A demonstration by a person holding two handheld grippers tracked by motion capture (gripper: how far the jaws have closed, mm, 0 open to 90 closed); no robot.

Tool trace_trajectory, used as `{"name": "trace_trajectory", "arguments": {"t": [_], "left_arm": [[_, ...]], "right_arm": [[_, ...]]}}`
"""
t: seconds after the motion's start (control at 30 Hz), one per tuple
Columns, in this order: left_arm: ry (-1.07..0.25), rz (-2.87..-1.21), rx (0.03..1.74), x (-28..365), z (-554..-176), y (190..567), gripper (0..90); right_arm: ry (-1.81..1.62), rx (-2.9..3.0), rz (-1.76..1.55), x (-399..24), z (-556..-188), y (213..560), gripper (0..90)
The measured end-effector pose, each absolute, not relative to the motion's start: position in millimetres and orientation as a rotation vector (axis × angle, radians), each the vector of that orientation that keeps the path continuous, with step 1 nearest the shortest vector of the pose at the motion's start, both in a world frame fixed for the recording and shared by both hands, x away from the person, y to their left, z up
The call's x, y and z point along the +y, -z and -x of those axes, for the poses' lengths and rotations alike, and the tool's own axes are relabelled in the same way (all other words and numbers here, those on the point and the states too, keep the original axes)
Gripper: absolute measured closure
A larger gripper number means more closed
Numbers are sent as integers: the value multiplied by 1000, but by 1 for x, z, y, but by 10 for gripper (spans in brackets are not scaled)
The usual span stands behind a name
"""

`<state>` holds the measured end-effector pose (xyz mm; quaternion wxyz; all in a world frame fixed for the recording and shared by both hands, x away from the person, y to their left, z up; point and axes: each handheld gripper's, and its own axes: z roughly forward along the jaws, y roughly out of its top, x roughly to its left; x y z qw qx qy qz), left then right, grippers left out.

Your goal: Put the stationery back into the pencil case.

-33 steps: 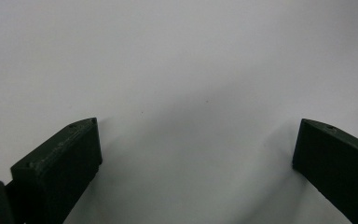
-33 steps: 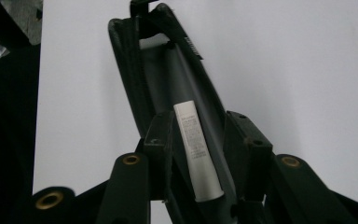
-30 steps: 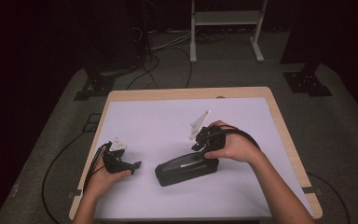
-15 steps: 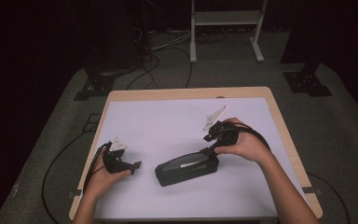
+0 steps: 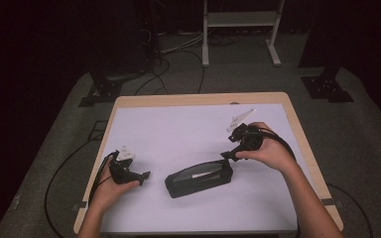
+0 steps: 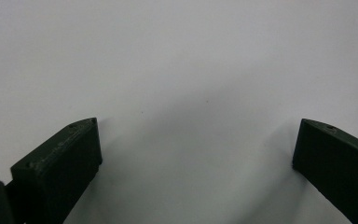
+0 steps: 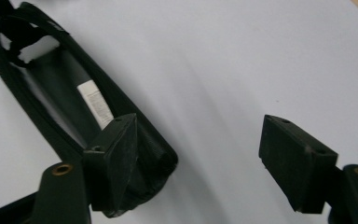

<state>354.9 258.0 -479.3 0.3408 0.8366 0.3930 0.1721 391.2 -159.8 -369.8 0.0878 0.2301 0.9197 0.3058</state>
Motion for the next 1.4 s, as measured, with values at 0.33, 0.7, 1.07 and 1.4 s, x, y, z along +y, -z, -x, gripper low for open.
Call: {"name": "trace_trajectory", "arguments": {"t": [0.33,0.7,1.07,1.4], "left_arm": [[-448,-2175,1023,258,-355,479,3],[-450,-2179,1020,258,-355,479,3],[-450,-2174,1023,258,-355,479,3],[-451,-2179,1020,258,-355,479,3]], "right_arm": [[-898,2665,-812,-178,-395,377,248],[-912,2605,-946,-209,-398,392,248],[-906,2546,-1060,-236,-397,410,248],[-882,2508,-1146,-255,-394,427,250]]}}
